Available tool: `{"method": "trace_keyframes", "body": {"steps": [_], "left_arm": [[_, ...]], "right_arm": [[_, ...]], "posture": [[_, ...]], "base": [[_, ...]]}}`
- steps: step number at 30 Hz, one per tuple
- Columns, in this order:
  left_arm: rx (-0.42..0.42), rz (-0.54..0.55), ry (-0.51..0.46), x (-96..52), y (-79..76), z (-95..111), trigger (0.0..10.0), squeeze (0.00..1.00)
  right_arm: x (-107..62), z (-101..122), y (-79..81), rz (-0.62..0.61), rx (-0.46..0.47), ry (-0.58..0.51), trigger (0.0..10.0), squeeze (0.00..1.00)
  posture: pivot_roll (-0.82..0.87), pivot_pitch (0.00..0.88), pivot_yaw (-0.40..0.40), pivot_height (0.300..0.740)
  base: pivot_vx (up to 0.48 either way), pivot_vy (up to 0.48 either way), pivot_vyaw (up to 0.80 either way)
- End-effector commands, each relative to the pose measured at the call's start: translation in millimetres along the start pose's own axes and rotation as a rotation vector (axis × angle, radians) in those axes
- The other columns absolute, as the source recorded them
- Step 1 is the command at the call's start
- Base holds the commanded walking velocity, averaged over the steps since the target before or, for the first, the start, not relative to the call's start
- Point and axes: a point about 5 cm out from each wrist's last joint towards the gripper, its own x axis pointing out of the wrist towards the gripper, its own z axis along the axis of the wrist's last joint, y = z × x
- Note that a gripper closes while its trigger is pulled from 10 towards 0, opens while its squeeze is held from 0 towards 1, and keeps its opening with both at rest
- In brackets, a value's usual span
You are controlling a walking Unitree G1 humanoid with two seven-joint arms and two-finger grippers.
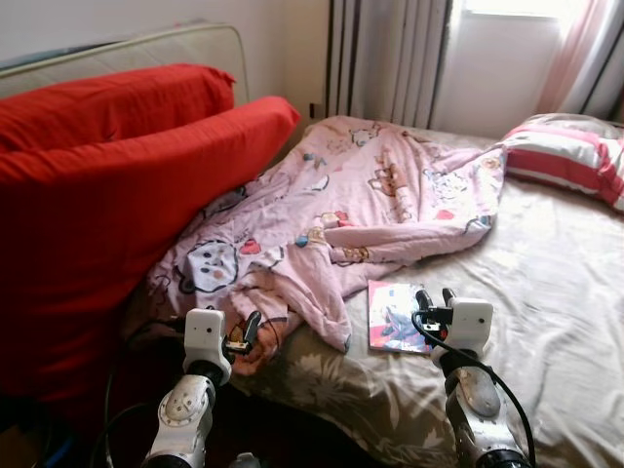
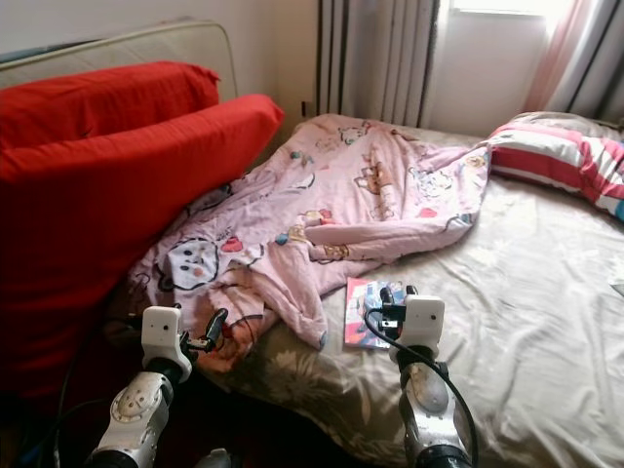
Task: Clean up the room
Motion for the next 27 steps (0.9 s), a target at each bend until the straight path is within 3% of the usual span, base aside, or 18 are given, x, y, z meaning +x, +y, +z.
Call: {"method": "trace_keyframes", "body": {"steps": [1, 16, 27], "left_arm": [[-0.003, -0.002, 0.001, 1.6, -0.4, 1, 10.0, 0.0], [0.0, -0.008, 0.013, 2.2, -0.8, 1, 10.0, 0.0], [0.0, -0.01, 0.016, 2.3, -1.4, 0, 10.0, 0.0]], "right_arm": [[-2.0, -4, 2.9, 0.016, -0.005, 0.017, 10.0, 0.0], [-7.6, -13, 3.5, 0.027, -0.035, 0.068, 10.0, 0.0], [-8.2, -14, 5.0, 0.033, -0.043, 0.069, 10.0, 0.0]], "posture": [[-0.01, 0.073, 0.02, 0.603], [-0.01, 0.076, 0.02, 0.603], [-0.01, 0.076, 0.021, 0.603]], "base": [[0.0, 0.0, 0.0], [0.0, 0.0, 0.0], [0.247, 0.0, 0.0]]}}
